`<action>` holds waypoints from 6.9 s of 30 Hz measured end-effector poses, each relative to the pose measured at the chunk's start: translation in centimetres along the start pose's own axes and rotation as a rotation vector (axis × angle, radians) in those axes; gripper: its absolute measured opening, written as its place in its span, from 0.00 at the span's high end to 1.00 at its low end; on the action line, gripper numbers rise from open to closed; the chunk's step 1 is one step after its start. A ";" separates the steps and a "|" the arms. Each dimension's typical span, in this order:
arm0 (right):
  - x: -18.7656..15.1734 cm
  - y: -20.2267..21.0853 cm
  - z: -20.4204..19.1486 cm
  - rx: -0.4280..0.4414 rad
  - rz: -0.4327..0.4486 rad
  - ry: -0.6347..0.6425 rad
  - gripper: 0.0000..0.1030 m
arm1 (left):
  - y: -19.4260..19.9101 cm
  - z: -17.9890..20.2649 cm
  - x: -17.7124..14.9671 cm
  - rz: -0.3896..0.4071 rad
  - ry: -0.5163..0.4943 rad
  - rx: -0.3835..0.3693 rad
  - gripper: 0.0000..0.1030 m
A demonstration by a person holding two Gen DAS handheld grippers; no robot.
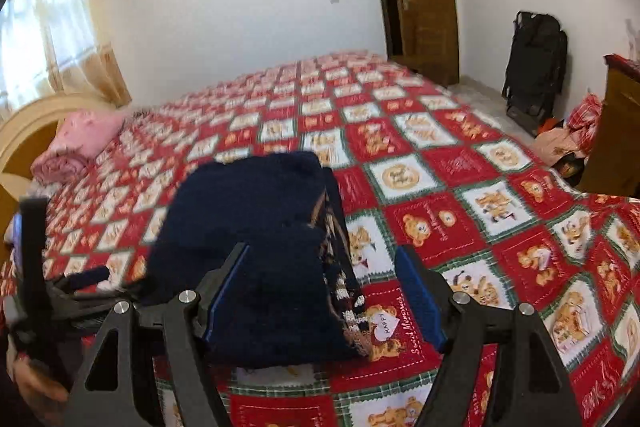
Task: Fold small clothes
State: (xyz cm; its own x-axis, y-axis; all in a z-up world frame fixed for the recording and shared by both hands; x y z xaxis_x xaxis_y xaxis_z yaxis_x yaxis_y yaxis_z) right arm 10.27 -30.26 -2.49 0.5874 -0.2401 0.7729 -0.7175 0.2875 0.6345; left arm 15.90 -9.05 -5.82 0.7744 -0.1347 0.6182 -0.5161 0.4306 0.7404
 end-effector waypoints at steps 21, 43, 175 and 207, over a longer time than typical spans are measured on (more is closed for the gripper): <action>-0.3 -14.2 -1.0 0.209 -0.285 -0.157 0.28 | -7.5 -0.8 3.1 -0.152 0.165 -0.171 0.01; -0.2 -9.9 -4.2 0.143 -0.112 0.003 0.63 | -5.4 1.9 3.2 -0.041 0.012 -0.149 0.54; -7.4 -6.0 -29.2 0.487 -0.165 0.309 0.61 | 8.0 -24.5 -7.3 0.091 0.441 0.411 0.00; -11.0 14.6 -16.2 0.701 -0.703 -0.096 0.58 | 20.9 -11.6 -12.1 0.304 0.155 0.224 0.02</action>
State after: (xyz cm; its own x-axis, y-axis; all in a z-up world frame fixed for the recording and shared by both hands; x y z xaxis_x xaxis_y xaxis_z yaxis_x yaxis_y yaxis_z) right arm -0.60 -8.37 -1.64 0.9530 -0.2282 0.1994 -0.2955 -0.5540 0.7783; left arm 0.00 11.93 -0.87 0.6117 0.1119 0.7831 -0.7834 0.2230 0.5801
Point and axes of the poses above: each gripper's, at about its wrist camera, not at the fingertips, and y roughly against the way its jaws point, z to its right, x to its top, the point moved 1 cm from there along -y, roughly the way its jaws point, and after that the axes turned 14 degrees about -x, right-handed, at the moved point
